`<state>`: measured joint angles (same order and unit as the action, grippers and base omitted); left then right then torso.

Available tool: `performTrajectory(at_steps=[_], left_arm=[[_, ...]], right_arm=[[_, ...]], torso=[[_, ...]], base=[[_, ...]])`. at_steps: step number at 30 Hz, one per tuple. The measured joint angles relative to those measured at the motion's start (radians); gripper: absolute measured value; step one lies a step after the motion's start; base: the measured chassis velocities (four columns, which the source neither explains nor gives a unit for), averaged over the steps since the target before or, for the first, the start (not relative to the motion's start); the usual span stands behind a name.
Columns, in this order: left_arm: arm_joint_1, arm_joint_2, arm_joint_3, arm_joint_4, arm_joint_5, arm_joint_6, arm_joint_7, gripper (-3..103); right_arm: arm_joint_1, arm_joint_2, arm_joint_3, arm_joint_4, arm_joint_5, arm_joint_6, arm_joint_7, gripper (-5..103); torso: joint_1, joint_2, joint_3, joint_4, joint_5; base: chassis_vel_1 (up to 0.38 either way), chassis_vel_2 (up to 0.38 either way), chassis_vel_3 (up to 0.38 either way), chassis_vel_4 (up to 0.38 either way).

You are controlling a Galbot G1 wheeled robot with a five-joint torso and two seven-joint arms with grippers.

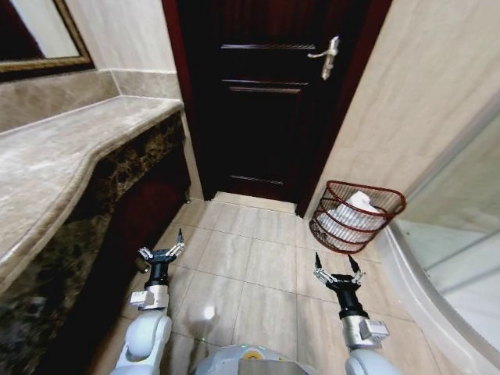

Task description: Discard the used towel into the hamper.

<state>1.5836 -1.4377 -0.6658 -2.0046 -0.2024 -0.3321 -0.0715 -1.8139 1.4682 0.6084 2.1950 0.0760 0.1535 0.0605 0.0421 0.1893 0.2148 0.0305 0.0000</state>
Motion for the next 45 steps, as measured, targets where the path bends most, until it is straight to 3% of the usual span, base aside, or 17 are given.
performTrajectory(at_steps=[31,36,45], left_arm=[[-0.049,0.016,0.019,0.017,0.002,0.026,0.015,100],[-0.079,0.022,0.031,0.033,0.002,0.047,0.028,100],[-0.101,0.052,0.036,0.044,-0.025,0.092,0.067,100]], right_arm=[[-0.023,0.061,0.004,0.014,-0.021,0.039,0.121,100],[-0.023,0.066,-0.009,0.007,-0.026,0.047,0.189,100],[-0.009,0.054,0.037,-0.023,-0.019,0.057,0.185,100]], torso=[[0.0,0.0,0.0,0.0001,-0.0001],[0.0,0.0,0.0,-0.0001,0.0],[0.0,0.0,0.0,-0.0001,-0.0002]], base=[[-0.12,-0.123,-0.12,-0.123],[-0.122,-0.133,-0.14,-0.134],[-0.124,-0.128,-0.128,-0.12]])
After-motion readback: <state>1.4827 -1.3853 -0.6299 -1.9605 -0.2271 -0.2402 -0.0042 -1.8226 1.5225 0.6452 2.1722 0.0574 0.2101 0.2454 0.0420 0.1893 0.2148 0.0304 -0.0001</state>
